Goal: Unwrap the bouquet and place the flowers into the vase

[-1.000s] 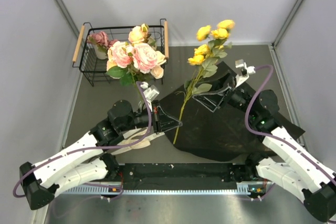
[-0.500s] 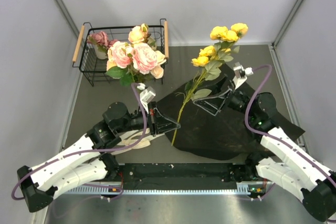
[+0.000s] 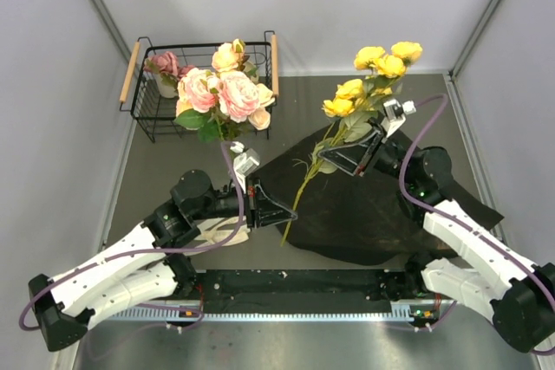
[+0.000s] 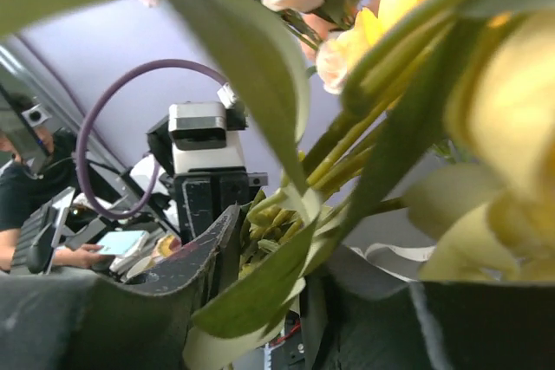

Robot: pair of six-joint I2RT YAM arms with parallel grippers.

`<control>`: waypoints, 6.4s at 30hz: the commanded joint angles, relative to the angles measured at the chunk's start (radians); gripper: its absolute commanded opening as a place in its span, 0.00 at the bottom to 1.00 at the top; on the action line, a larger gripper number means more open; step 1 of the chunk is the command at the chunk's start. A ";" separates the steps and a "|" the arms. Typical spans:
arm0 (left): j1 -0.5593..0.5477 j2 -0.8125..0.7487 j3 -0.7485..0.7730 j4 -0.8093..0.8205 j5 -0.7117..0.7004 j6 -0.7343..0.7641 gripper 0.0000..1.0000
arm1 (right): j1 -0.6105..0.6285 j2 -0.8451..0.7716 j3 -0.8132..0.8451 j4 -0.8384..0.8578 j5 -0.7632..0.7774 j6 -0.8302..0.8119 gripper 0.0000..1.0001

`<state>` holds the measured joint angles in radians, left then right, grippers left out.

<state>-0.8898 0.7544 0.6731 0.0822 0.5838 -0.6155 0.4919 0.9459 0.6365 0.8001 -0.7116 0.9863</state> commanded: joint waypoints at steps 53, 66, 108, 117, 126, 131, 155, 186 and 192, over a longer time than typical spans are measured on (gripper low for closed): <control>0.281 -0.107 -0.342 0.215 -1.023 0.296 0.82 | 0.852 0.518 0.703 -0.047 1.440 -1.189 0.00; 0.295 0.088 -0.466 0.695 -0.952 0.563 0.76 | 0.852 0.518 0.726 -0.131 1.445 -1.110 0.00; 0.380 0.326 -0.437 0.895 -0.802 0.637 0.22 | 0.823 0.778 0.931 0.083 1.612 -1.321 0.00; 0.379 0.321 -0.431 0.872 -0.797 0.634 0.11 | 0.823 0.760 0.853 0.021 1.618 -1.233 0.00; 0.380 0.295 -0.434 0.840 -0.800 0.628 0.05 | 0.820 0.758 0.730 -0.018 1.575 -1.201 0.00; 0.381 0.292 -0.434 0.835 -0.794 0.628 0.00 | 0.820 0.758 0.675 -0.005 1.520 -1.256 0.00; 0.381 0.283 -0.432 0.812 -0.783 0.626 0.00 | 0.801 0.880 0.875 -0.358 1.592 -1.168 0.00; 0.381 0.278 -0.425 0.789 -0.773 0.632 0.00 | 0.703 0.904 0.760 -0.685 1.456 -0.736 0.02; 0.381 0.273 -0.425 0.791 -0.779 0.631 0.00 | 0.702 0.834 0.756 -0.702 1.385 -0.775 0.35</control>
<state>-0.5060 1.0409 0.2234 0.8761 -0.2066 0.0105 1.1866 1.8114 1.4174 0.2592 0.7444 0.2363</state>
